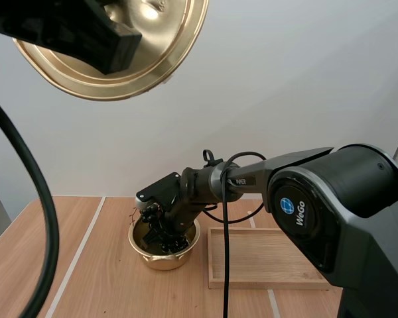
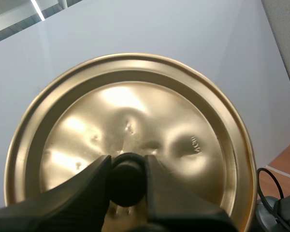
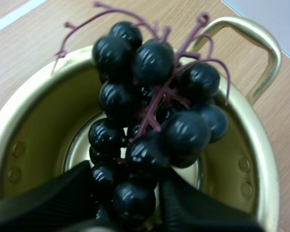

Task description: Open the lid, put the grape in the pot, and close it

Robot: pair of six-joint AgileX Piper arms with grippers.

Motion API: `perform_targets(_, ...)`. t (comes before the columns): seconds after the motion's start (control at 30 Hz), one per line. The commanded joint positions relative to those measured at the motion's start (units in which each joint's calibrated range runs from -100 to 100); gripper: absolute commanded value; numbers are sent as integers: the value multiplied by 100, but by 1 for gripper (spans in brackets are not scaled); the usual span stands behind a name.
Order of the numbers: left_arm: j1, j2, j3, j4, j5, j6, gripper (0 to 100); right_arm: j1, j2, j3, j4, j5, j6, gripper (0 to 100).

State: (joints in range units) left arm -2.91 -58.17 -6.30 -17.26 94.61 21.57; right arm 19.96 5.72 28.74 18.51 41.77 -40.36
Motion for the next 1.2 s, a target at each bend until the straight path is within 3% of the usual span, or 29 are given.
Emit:
perform_targets(0.0,-7,-29,-32,5,-67,-51,0,6,-78,-39,-36,-106,8,100)
perform_targets(0.57,-7,-29,-32,239,-68,-51,0,6,-2171,-39,-14,49,227,100)
perform_targets(0.93,-7,-29,-32,239,-68,-51,0,6,-2291,-39,82,170,227,98)
perform_targets(1.0,-7,-29,-32,239,-68,-51,0,6,-2291,-39,183,191,227,66)
perform_targets(1.1,-7,-29,-32,239,-68,-51,0,6,-2291,-39,221,313,227,11)
perform_targets(1.13,-7,-29,-32,239,-68,-51,0,6,-2291,-39,221,361,227,0)
perform_targets(1.17,-7,-29,-32,239,-68,-51,0,6,-2291,-39,221,438,240,0)
